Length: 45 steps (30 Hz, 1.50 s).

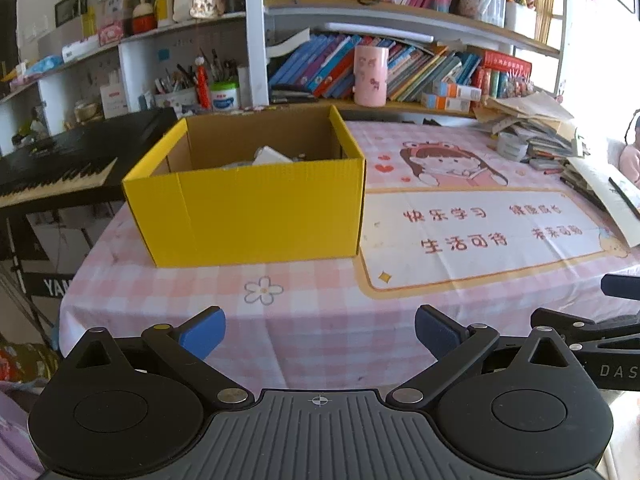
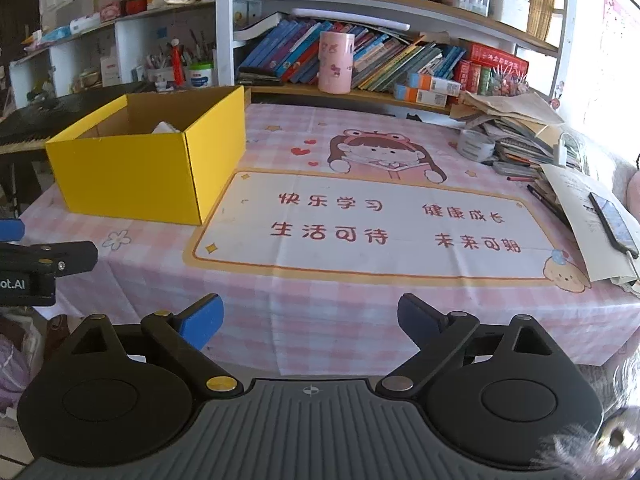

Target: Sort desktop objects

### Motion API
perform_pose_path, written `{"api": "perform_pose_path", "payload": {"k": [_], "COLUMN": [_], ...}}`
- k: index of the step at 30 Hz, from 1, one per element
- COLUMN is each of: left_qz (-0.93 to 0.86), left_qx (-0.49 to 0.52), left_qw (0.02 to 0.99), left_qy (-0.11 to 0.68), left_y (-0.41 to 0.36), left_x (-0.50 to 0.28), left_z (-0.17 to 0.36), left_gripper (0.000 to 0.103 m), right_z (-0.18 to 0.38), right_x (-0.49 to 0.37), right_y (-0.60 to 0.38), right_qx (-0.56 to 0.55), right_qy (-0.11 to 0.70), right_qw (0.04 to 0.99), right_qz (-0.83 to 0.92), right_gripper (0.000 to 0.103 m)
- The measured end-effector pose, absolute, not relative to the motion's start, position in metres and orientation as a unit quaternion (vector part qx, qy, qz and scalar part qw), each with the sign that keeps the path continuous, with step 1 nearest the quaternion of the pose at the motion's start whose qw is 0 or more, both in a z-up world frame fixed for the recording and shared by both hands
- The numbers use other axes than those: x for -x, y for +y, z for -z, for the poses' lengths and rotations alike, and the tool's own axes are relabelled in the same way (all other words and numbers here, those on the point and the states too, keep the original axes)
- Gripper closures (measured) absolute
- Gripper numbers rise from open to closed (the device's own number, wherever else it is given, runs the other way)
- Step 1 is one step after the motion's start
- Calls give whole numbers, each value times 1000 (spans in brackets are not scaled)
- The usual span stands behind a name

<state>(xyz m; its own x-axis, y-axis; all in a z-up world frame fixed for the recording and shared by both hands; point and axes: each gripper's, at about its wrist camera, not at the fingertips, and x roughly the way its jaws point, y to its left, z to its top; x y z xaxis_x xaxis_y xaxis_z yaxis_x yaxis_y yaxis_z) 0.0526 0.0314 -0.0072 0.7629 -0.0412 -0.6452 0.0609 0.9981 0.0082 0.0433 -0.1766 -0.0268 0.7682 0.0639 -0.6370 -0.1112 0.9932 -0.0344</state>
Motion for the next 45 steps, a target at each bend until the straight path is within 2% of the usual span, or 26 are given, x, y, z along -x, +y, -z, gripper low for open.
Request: {"api": "perform_pose_path", "payload": {"k": [11,45], "left_qz": [23,43], "left_qx": [-25,-38], "left_qw": [930,931], "left_qy": [365,361], "left_y": [28,26], "left_x": [-55,-63], "left_z": [14,14], "left_gripper": [0,0], "right_z": [32,35], "right_x": [-44,-52], "right_y": [-181,-182], "right_qx": [20,15], "right_qy": [359,366], "right_qw": [933,930], "right_qz": [-36,-22], "right_gripper": [9,9]}}
